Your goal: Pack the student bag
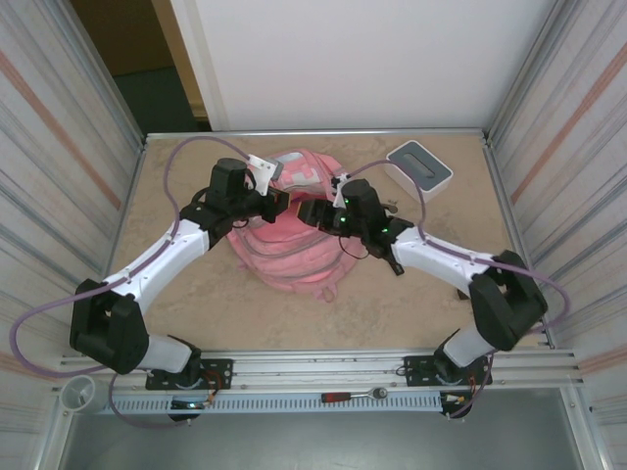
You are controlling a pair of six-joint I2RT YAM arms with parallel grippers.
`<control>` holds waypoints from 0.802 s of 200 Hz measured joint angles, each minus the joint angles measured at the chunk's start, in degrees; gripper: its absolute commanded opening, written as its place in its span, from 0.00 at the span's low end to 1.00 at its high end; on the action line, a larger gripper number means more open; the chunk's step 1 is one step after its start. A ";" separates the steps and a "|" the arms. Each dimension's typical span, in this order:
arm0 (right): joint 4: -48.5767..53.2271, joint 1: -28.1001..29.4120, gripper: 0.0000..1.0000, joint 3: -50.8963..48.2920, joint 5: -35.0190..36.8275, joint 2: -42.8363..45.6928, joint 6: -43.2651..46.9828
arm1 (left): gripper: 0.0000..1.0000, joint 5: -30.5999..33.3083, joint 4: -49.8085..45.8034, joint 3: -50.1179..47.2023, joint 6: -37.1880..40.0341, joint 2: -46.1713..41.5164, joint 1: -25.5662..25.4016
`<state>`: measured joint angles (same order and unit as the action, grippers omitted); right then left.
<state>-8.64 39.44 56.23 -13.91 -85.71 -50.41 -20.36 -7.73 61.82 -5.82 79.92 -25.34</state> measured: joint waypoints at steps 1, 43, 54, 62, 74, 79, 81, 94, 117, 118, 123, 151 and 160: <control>0.22 -0.07 0.54 -0.07 0.00 0.17 0.15 | 0.00 0.00 0.02 0.00 -0.02 0.00 0.00; 17.33 -8.33 0.64 -1.99 5.51 10.71 13.49 | 0.00 0.24 0.35 -0.13 -0.04 -0.02 0.00; 20.96 -11.91 0.65 -2.08 7.41 11.21 16.72 | 0.00 0.35 0.59 -0.35 -0.04 0.00 0.00; 23.17 -14.56 0.67 -2.12 8.31 10.75 18.75 | 0.00 0.39 0.66 -0.48 -0.04 0.00 0.00; 26.05 -18.34 0.68 -2.16 9.22 8.76 21.59 | 0.00 0.39 0.74 -0.57 -0.04 -0.02 0.00; 27.04 -19.85 0.69 -2.16 9.55 7.45 22.77 | 0.00 0.39 0.74 -0.57 -0.04 -0.02 0.00; 27.45 -20.35 0.69 -2.19 9.57 6.91 23.15 | 0.00 0.42 0.74 -0.57 -0.04 0.00 0.00; 29.46 -22.40 0.74 -2.19 9.77 3.26 25.40 | 0.00 0.42 0.74 -0.61 -0.04 -0.02 0.00; 32.39 -22.77 0.79 -2.19 9.77 -2.84 28.65 | 0.00 0.63 0.72 -0.81 -0.02 -0.24 0.00; 32.46 -22.73 0.79 -2.19 9.77 -2.99 28.72 | 0.00 0.66 0.72 -0.83 -0.02 -0.26 0.00; 33.00 -22.51 0.80 -2.16 9.77 -4.20 29.18 | 0.00 0.79 0.74 -0.96 -0.02 -0.39 0.00; 35.26 -21.75 0.74 -1.77 9.62 -8.74 31.23 | 0.00 1.49 0.70 -1.70 0.02 -1.44 0.00; 35.98 -21.62 0.71 -1.31 9.64 -10.14 31.98 | 0.00 1.53 0.70 -1.70 0.02 -1.62 0.00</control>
<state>27.33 17.82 54.92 -4.27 -95.85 -18.44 -18.83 -7.03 60.12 -5.80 78.30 -25.34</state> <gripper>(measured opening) 0.738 0.095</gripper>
